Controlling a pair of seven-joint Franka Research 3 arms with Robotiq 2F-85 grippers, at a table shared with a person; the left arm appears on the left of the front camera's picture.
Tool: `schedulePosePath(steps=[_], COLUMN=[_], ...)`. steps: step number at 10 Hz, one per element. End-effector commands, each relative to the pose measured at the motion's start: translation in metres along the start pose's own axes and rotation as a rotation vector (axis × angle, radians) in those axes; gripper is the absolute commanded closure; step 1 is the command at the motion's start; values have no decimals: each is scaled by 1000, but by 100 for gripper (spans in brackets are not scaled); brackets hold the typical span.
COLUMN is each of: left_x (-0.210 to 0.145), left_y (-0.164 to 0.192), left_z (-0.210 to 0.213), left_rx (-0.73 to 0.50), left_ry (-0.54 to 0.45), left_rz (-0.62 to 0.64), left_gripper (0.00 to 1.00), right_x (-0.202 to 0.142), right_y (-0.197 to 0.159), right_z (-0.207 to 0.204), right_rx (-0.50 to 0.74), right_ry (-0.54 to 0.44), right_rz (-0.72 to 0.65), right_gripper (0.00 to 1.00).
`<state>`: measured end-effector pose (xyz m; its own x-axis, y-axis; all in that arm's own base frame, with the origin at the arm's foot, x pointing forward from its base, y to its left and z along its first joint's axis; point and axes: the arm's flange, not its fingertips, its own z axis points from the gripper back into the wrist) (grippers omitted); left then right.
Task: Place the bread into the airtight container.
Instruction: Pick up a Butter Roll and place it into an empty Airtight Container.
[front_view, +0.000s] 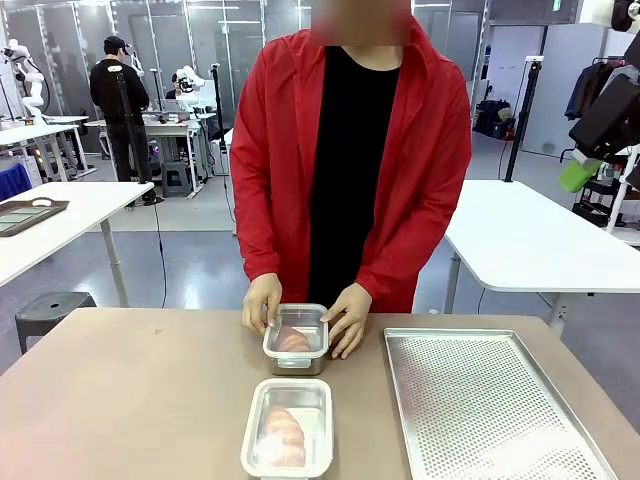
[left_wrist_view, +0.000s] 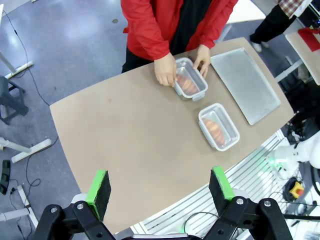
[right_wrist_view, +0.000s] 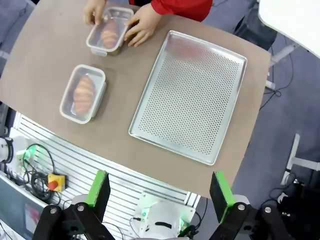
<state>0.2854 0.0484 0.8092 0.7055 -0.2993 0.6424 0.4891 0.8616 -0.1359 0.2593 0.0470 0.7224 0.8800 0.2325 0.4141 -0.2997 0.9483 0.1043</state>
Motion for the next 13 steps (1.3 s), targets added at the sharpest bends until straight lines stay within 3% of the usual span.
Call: schedulePosePath(steps=[1,13], left_x=[-1,-1], left_y=[-1,-1], left_z=[1,1], left_rx=[-2,-2], left_ry=[5,5], left_rz=[-19,-19], left_gripper=[0,0], right_x=[0,0], right_y=[0,0], right_z=[0,0], right_rx=[-4,-4], right_ry=[4,4], right_rz=[4,4], right_gripper=[0,0])
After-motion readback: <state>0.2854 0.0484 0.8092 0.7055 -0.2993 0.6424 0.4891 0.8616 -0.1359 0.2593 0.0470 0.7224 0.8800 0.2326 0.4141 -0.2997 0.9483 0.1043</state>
